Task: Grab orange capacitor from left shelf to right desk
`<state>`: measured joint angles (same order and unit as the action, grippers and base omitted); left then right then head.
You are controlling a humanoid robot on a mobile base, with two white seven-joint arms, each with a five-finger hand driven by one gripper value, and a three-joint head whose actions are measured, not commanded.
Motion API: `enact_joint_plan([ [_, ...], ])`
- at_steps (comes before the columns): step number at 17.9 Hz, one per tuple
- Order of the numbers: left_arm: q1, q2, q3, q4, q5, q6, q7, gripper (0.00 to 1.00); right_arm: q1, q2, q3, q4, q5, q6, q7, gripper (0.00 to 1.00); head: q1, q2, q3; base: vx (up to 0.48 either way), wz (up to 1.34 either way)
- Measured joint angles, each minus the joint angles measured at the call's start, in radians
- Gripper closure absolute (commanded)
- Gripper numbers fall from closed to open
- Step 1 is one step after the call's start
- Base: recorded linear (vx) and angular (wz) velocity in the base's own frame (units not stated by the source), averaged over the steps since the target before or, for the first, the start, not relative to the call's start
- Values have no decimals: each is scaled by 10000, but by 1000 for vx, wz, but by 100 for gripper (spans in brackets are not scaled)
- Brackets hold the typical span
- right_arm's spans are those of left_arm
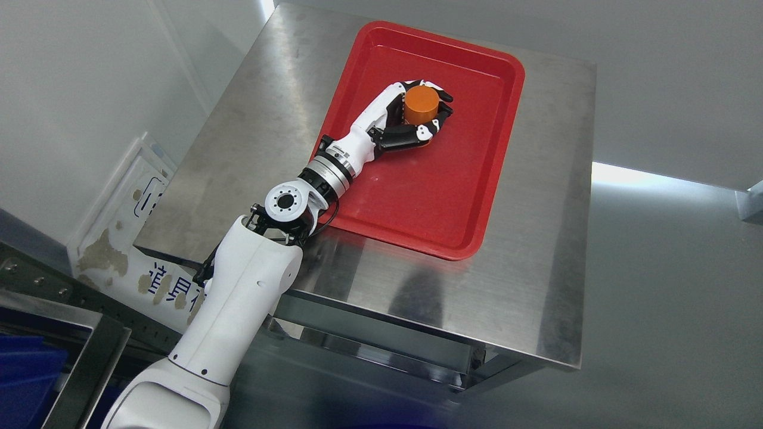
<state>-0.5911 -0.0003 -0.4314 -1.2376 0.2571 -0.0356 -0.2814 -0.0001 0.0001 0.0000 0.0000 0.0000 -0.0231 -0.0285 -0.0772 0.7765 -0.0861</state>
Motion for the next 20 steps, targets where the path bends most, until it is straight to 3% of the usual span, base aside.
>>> enact_joint_plan([
  [2, -69, -1, 92, 48, -24, 343, -28, 5, 0, 0, 0, 0, 0, 0, -1, 0, 0, 0, 0, 0, 0],
  [4, -235, 1, 192, 47, -38, 768, -31, 0, 1, 0, 0, 0, 0, 0, 0, 0, 0, 0, 0, 0, 0],
  [11, -1338, 3, 762, -236, 16, 944, 50, 0, 0, 0, 0, 0, 0, 19, -1, 0, 0, 0, 0, 2, 12],
  [20, -2368, 3, 2192, 770, -354, -220, 102, 0, 0, -1, -1, 0, 0, 6, -2, 0, 0, 1, 0, 0, 0],
])
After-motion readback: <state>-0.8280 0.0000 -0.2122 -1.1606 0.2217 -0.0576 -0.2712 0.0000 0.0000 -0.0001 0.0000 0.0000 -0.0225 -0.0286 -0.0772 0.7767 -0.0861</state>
